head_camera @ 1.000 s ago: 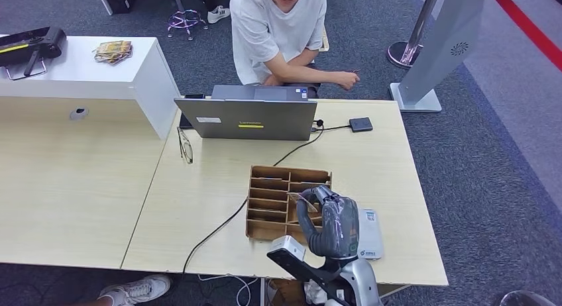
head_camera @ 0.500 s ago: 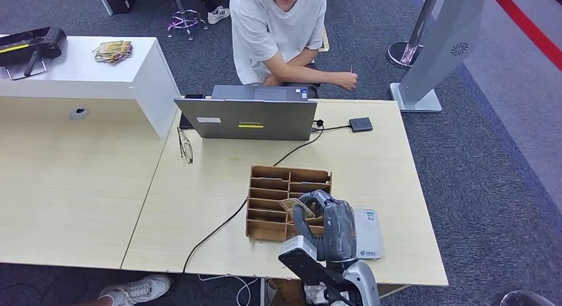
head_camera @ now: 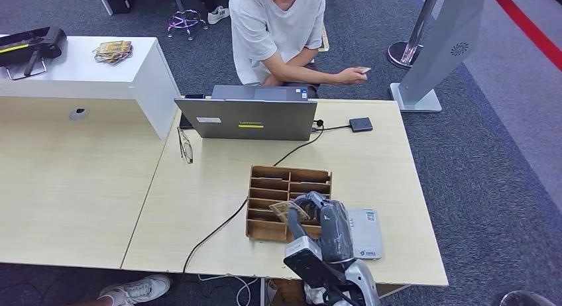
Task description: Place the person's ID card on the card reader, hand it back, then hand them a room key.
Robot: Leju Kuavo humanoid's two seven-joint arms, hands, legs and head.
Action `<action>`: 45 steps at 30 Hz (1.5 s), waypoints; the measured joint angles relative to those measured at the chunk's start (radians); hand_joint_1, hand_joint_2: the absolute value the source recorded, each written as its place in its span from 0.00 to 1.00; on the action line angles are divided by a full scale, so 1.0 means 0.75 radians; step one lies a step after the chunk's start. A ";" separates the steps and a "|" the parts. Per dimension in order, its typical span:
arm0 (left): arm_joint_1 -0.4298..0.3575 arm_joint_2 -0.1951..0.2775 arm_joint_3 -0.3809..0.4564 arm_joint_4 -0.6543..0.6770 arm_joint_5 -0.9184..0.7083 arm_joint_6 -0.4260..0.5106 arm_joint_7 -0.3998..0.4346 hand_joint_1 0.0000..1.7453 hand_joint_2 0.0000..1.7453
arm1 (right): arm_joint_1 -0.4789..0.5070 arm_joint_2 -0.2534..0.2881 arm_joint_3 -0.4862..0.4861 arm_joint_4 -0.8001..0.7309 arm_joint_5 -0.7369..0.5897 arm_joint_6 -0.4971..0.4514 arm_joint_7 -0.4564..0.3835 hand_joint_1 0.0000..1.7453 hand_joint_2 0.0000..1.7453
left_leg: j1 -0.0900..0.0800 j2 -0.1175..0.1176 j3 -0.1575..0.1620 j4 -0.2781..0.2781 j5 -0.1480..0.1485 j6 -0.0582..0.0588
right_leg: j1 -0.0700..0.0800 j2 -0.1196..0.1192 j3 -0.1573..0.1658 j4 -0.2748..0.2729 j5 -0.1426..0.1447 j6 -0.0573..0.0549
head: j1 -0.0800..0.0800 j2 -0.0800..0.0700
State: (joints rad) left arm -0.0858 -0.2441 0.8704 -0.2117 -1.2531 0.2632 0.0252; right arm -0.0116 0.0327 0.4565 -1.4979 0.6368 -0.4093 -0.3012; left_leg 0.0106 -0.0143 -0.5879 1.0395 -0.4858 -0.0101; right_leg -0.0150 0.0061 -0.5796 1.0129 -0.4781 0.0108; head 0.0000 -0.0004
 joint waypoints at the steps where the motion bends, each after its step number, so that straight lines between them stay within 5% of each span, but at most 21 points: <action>1: 0.000 0.000 0.000 0.000 0.000 0.000 0.000 0.00 0.00 | -0.001 0.000 0.003 -0.003 -0.014 0.013 -0.005 1.00 1.00 | 0.000 0.000 0.000 0.000 0.000 0.000 | 0.000 0.000 0.000 0.000 0.000 0.000 | 0.000 0.000; 24: -0.016 -0.001 0.000 0.000 -0.030 -0.031 0.049 0.00 0.00 | -0.156 0.011 0.086 -0.042 -0.089 0.115 -0.010 1.00 1.00 | 0.000 0.000 0.000 0.000 0.000 0.000 | 0.000 0.000 0.000 0.000 0.000 0.000 | 0.000 0.000; 45: -0.034 -0.004 -0.039 0.000 -0.103 -0.067 0.076 0.00 0.00 | -0.398 0.099 0.065 0.086 -0.140 0.121 0.094 1.00 1.00 | 0.000 0.000 0.000 0.000 0.001 0.000 | 0.000 0.000 0.000 0.000 0.000 0.000 | 0.000 0.000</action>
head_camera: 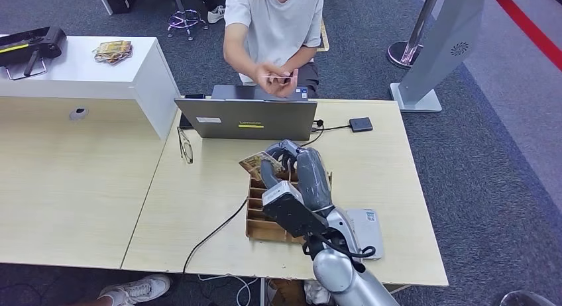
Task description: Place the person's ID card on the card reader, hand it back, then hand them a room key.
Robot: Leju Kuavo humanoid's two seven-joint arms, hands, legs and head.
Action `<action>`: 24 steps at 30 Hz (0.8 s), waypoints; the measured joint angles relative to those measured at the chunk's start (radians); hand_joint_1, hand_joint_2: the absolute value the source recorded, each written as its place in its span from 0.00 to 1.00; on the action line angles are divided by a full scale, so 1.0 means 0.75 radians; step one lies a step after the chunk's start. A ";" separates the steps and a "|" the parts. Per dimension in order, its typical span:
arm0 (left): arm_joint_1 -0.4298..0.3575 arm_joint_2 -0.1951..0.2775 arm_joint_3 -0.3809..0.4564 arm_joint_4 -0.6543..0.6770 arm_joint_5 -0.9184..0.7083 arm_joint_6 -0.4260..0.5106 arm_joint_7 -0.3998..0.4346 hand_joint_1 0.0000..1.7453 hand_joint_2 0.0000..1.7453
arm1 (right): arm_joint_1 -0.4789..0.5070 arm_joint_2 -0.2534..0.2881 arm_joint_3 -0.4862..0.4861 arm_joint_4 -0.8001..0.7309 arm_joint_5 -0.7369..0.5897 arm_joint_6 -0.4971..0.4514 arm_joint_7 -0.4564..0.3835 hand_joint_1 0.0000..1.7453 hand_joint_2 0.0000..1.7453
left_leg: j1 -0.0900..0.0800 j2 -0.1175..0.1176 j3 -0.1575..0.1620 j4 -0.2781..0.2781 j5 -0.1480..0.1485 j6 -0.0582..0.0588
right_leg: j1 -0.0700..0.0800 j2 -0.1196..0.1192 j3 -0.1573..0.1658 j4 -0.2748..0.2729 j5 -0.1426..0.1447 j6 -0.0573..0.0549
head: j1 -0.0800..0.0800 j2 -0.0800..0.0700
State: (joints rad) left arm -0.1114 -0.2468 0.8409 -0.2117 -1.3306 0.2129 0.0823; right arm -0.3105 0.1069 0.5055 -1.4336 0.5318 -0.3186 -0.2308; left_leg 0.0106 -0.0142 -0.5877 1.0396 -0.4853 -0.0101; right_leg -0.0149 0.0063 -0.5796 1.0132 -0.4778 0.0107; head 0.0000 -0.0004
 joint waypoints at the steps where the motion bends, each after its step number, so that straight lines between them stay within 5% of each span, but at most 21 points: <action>1: -0.001 0.000 -0.003 0.000 -0.003 -0.002 0.001 0.00 0.00 | -0.010 0.005 -0.003 0.008 -0.002 0.000 0.005 1.00 1.00 | 0.000 0.000 0.000 0.000 0.000 0.000 | 0.000 0.000 0.000 0.000 0.000 0.000 | 0.000 0.000; 24: -0.020 -0.001 -0.103 0.000 -0.057 -0.034 0.041 0.00 0.00 | -0.275 0.102 -0.079 0.321 0.223 -0.114 0.222 1.00 1.00 | 0.000 0.000 0.000 0.000 0.000 0.000 | 0.000 0.000 0.000 0.000 0.000 0.000 | 0.000 0.000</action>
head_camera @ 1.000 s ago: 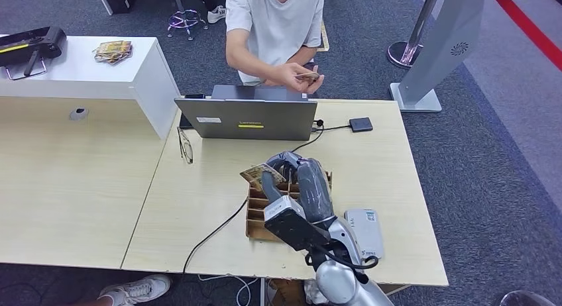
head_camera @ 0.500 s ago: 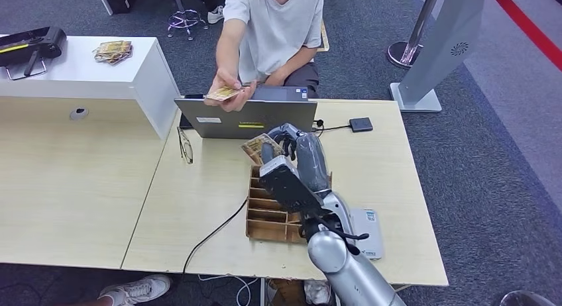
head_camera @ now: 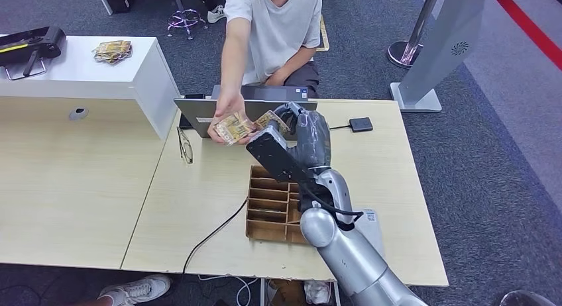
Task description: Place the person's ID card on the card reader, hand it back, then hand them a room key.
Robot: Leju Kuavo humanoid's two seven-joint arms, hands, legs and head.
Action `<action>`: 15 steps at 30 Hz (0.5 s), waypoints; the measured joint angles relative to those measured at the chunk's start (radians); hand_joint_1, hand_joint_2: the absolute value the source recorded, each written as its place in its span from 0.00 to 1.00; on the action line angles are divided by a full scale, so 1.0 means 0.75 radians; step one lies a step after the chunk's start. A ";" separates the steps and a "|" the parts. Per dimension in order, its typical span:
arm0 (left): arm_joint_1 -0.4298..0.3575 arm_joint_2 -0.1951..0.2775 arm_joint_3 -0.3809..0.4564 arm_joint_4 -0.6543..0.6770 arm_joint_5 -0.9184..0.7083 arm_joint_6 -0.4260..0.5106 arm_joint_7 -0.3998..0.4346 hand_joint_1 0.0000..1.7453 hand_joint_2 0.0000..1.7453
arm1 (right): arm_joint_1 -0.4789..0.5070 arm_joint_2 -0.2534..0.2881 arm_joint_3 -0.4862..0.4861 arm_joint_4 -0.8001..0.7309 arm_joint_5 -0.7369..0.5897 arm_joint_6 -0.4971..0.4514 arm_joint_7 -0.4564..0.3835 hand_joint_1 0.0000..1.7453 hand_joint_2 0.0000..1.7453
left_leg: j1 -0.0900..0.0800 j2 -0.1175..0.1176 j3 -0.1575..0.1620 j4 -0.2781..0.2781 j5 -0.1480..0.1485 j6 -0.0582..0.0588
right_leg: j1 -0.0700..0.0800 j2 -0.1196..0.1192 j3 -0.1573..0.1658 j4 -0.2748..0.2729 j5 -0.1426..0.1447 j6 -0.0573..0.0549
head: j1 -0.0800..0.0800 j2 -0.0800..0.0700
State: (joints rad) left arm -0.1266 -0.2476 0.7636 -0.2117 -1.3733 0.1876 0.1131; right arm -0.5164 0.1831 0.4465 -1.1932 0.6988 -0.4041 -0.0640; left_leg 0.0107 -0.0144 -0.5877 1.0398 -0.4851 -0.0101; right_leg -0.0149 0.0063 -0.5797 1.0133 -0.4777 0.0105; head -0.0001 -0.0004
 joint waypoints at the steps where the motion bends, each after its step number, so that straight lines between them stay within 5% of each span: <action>1: 0.000 0.000 -0.001 0.000 0.000 0.002 -0.002 0.00 0.00 | -0.001 0.001 -0.001 0.011 0.002 0.000 -0.006 1.00 1.00 | 0.000 0.000 0.000 0.000 0.000 0.000 | 0.000 0.000 0.000 0.000 0.000 0.000 | 0.000 0.000; 10: 0.000 0.000 -0.005 0.000 0.005 0.006 -0.004 0.00 0.00 | -0.001 0.025 -0.008 0.060 -0.045 0.042 -0.063 1.00 1.00 | 0.000 0.000 0.000 0.000 0.000 0.000 | 0.000 0.000 0.000 0.000 0.000 0.000 | 0.000 0.000; 11: 0.000 0.000 -0.006 0.000 0.007 0.006 -0.004 0.00 0.00 | 0.000 0.028 -0.009 0.061 -0.056 0.050 -0.067 0.94 1.00 | 0.000 0.000 0.000 0.000 0.000 0.000 | 0.000 0.000 0.000 0.000 0.000 0.000 | 0.000 0.000; 15: -0.001 0.001 -0.010 0.000 0.013 0.009 -0.004 0.00 0.00 | 0.000 0.038 -0.009 0.062 -0.101 0.084 -0.080 0.07 1.00 | 0.000 0.000 0.000 0.000 0.000 0.000 | 0.000 0.000 0.000 0.000 0.000 0.000 | 0.000 0.000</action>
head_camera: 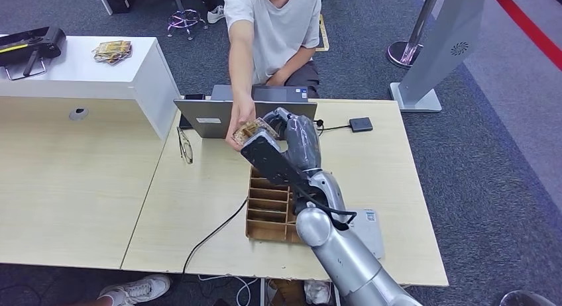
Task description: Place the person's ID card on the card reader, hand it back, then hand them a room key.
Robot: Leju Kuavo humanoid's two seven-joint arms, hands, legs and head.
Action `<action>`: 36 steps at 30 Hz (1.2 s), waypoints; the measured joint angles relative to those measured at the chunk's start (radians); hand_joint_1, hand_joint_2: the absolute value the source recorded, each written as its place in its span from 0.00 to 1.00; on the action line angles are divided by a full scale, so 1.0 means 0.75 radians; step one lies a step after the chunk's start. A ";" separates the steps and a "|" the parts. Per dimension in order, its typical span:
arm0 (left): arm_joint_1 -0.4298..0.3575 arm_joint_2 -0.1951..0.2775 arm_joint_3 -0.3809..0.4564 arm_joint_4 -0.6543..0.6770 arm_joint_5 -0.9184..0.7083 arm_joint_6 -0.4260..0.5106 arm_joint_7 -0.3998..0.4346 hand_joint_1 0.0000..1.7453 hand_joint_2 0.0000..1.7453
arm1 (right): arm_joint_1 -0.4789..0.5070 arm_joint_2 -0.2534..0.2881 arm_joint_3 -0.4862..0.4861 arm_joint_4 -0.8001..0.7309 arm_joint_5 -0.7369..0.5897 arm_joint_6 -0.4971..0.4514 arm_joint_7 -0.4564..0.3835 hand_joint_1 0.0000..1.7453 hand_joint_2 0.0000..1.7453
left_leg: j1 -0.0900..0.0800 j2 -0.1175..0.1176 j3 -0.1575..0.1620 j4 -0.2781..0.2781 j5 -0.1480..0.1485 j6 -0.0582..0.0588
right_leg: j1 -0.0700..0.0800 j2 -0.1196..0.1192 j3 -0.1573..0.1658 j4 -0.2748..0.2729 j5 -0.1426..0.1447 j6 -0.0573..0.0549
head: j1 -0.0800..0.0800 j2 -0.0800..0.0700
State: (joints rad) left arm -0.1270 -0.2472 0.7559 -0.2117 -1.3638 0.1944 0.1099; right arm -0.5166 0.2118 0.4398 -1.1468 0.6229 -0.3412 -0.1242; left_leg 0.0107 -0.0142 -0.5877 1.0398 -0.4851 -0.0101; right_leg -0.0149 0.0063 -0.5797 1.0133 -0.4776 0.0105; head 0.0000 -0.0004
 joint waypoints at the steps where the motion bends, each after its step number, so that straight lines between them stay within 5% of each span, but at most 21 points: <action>1: 0.000 0.000 0.000 0.000 0.001 0.001 0.000 0.00 0.00 | 0.000 0.001 0.000 0.001 -0.010 0.008 -0.002 0.03 1.00 | 0.000 0.000 0.000 0.000 0.000 0.000 | 0.000 0.000 0.000 0.000 0.000 0.000 | 0.000 0.000; 6: 0.000 0.000 -0.001 0.000 0.008 0.005 -0.001 0.00 0.00 | 0.000 0.004 0.000 0.016 -0.039 0.035 -0.005 0.00 1.00 | 0.000 0.000 0.000 0.000 0.000 0.000 | 0.000 0.000 0.000 0.000 0.000 0.000 | 0.000 0.000; 10: 0.000 0.000 -0.001 0.000 0.018 0.010 -0.003 0.00 0.00 | 0.001 0.004 0.000 0.024 -0.048 0.041 -0.010 0.00 0.00 | 0.000 0.000 0.000 0.000 0.000 0.000 | 0.000 0.000 0.000 0.000 0.000 0.000 | 0.000 0.000; 19: 0.001 0.000 -0.001 0.000 0.063 0.036 -0.024 0.00 0.00 | 0.077 0.002 0.001 -0.048 -0.150 0.067 -0.092 0.00 0.00 | 0.000 0.000 0.000 0.000 0.000 0.000 | 0.000 0.000 0.000 0.000 0.000 0.000 | 0.000 0.000; 36: 0.015 0.001 0.052 0.000 0.176 0.073 -0.044 0.00 0.00 | 0.424 -0.074 0.041 -0.441 -0.285 0.064 -0.255 0.00 0.00 | 0.000 0.000 -0.001 0.000 -0.001 0.000 | 0.000 0.000 0.000 -0.001 -0.001 0.000 | 0.000 0.000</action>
State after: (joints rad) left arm -0.1156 -0.2464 0.7946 -0.2117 -1.2321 0.2495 0.0769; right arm -0.1984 0.1559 0.4706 -1.4777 0.4088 -0.2936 -0.3157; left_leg 0.0106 -0.0146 -0.5883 1.0396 -0.4859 -0.0101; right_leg -0.0149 0.0060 -0.5800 1.0128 -0.4781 0.0108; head 0.0000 -0.0004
